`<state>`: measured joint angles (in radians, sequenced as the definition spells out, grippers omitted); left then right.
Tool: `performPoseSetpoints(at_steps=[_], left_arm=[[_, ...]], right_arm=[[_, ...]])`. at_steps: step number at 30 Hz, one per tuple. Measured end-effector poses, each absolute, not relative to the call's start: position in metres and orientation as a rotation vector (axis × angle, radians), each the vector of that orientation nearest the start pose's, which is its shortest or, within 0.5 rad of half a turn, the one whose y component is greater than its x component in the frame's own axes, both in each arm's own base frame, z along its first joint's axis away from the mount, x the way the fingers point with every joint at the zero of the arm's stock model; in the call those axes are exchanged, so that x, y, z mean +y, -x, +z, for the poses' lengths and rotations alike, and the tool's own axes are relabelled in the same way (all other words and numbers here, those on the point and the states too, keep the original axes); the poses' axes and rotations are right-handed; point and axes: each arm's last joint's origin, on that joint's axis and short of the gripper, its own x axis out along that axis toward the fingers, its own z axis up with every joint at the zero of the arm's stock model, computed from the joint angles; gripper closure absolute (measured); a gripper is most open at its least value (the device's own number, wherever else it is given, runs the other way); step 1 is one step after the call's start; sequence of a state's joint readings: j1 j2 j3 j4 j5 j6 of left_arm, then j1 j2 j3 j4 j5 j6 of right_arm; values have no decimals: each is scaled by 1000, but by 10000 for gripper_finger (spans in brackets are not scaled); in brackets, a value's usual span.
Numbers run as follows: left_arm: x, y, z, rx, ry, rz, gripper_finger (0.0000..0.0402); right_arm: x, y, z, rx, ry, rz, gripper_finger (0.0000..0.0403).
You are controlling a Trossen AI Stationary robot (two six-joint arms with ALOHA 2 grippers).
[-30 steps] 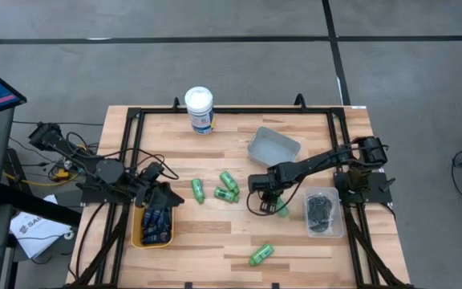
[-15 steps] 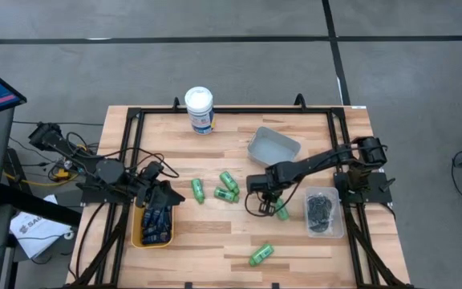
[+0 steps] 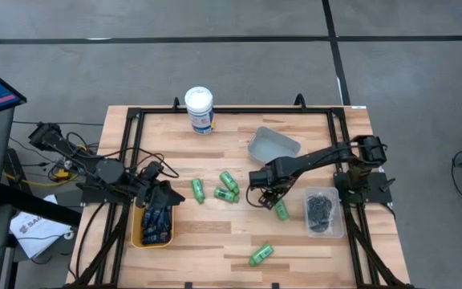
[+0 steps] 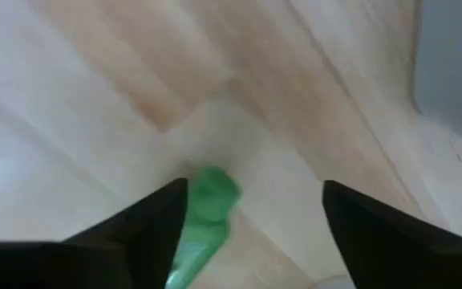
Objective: Pick & Place Travel size toiletries
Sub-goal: Put the green shampoo into the gray bin
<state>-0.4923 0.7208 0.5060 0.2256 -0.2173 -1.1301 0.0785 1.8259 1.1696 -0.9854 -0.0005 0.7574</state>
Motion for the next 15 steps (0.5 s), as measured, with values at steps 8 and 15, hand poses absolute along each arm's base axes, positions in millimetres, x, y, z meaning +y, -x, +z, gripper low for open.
performPoseSetpoints(at_steps=[8,15], left_arm=[[-75,-153,285,147,1126,-251,150],[-75,-153,285,149,1124,-253,150]], right_arm=[[13,-299,135,1551,-675,-558,117],[13,-299,136,1557,-672,-537,143]])
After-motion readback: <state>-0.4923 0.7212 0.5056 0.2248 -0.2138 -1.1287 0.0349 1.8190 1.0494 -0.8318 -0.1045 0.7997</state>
